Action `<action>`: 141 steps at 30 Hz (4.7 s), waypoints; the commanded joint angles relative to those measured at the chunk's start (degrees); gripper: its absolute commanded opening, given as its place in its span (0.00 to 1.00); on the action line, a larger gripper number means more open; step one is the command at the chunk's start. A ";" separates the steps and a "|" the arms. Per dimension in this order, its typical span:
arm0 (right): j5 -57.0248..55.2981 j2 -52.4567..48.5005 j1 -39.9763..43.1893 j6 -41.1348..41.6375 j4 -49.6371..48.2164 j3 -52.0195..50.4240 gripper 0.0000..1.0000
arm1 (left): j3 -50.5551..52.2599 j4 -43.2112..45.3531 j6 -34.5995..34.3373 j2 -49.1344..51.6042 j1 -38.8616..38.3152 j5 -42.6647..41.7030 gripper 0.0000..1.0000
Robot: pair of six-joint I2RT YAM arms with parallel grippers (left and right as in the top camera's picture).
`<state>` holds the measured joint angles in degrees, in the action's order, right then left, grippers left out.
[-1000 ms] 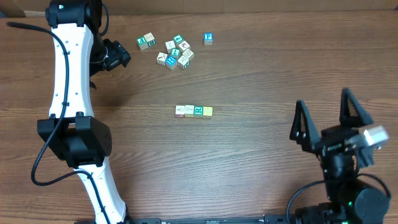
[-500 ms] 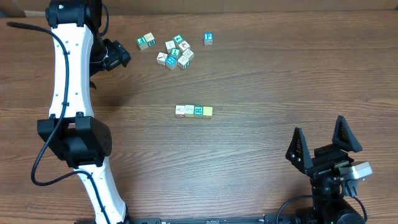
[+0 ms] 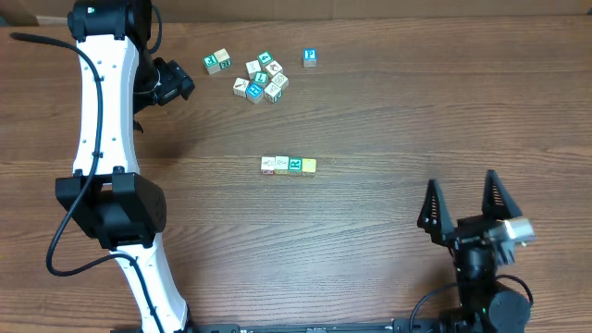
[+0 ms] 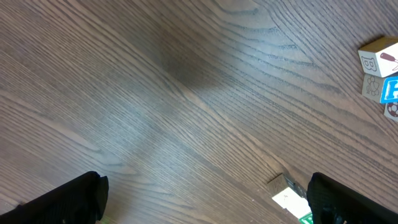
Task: Form a horizontal line
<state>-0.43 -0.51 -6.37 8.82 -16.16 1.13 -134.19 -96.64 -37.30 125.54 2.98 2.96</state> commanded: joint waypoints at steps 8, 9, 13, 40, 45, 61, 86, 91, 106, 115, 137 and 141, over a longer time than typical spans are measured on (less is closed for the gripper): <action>-0.94 0.37 0.24 0.09 20.46 -0.66 1.00 | 0.00 -0.13 0.48 0.37 -0.39 -0.02 0.99; -0.98 0.37 0.24 0.09 20.94 -0.66 1.00 | 0.00 -0.13 0.48 0.37 -0.39 -0.02 0.99; -0.96 0.37 0.24 0.09 20.83 -0.66 1.00 | 0.00 -0.13 0.48 0.37 -0.39 -0.02 1.00; -0.96 0.35 0.39 0.09 20.83 -0.66 1.00 | 0.00 -0.13 0.48 0.37 -0.39 -0.02 0.99; -0.96 0.35 0.39 0.09 20.83 -0.66 1.00 | 0.00 -0.13 0.48 0.37 -0.37 -0.02 0.99; -0.96 0.35 0.39 0.09 20.83 -0.66 1.00 | 0.00 -0.04 0.48 0.52 -0.39 -0.02 1.00; -0.96 0.35 0.39 0.09 20.83 -0.66 1.00 | 0.00 0.04 0.48 -14.78 -13.05 -0.02 1.00; -0.96 0.35 0.39 0.09 20.83 -0.66 1.00 | 0.00 0.02 0.48 -16.02 -19.63 -0.02 1.00; -0.96 0.35 0.39 0.09 20.83 -0.66 1.00 | 0.44 -0.02 0.48 -16.06 -31.01 -0.02 1.00; -0.96 0.35 0.39 0.09 20.83 -0.66 1.00 | 1.81 0.57 1.18 -16.52 -29.51 2.56 1.00; -0.96 0.35 0.39 0.09 20.83 -0.66 1.00 | 48.83 41.62 1.14 -34.84 -29.53 4.83 0.99; -0.96 0.35 0.39 0.09 20.83 -0.66 1.00 | 53.02 48.50 1.05 -36.70 -29.53 2.43 0.99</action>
<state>-0.89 -0.69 -6.35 8.97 4.78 1.06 -83.99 -51.11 -37.06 91.35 -26.85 7.33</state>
